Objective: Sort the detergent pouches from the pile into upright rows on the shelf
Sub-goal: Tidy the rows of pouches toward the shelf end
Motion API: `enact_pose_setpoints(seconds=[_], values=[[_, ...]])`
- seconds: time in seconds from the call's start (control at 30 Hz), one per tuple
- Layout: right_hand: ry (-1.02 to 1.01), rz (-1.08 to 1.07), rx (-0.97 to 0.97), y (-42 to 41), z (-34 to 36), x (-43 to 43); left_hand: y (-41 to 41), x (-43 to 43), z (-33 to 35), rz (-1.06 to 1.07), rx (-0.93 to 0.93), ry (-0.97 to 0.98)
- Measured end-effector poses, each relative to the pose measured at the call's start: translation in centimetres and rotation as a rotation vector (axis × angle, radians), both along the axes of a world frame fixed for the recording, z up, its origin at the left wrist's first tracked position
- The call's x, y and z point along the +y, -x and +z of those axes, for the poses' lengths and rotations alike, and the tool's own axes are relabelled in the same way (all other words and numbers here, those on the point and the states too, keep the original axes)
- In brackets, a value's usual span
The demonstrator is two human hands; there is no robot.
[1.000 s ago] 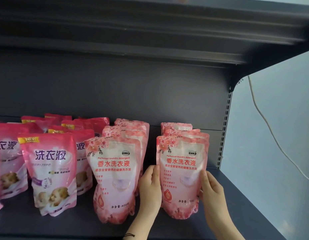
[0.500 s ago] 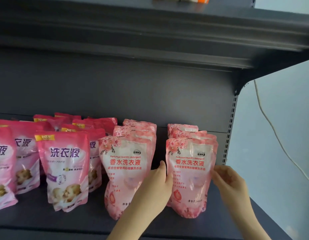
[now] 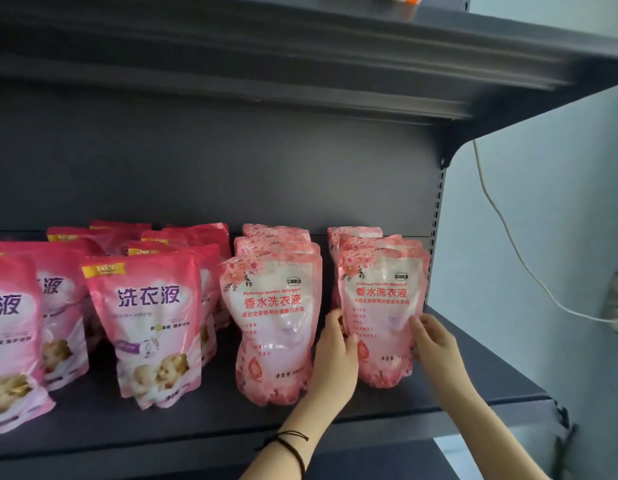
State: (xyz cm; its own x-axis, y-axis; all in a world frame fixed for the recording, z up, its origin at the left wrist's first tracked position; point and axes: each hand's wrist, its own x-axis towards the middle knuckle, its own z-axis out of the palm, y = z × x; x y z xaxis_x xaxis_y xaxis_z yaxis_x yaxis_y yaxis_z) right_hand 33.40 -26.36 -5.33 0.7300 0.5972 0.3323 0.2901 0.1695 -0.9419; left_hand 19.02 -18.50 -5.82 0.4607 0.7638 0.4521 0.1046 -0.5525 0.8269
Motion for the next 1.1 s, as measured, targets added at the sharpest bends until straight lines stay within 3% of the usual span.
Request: enact_pose_setpoints(seconds=[0.57, 0.77, 0.9, 1.03, 1.1], values=[[0.007, 0.065, 0.000, 0.1, -0.4, -1.6, 1.1, -0.2, -1.7, -0.031, 0.014, -0.011], [0.128, 0.155, -0.047, -0.7, 1.2, -2.5, 2.9, -1.0, 2.3, -0.159, 0.223, -0.020], [0.115, 0.156, -0.103, -2.0, 5.3, -2.8, 4.3, -2.4, 8.8, -0.090, 0.282, -0.207], [0.058, 0.090, -0.186, -4.1, 10.6, -1.8, 4.7, -1.9, 15.9, 0.070, 0.267, -0.587], [0.104, 0.026, -0.316, -5.7, 12.9, -0.4, 3.1, -0.4, 19.9, 0.073, 0.304, -0.690]])
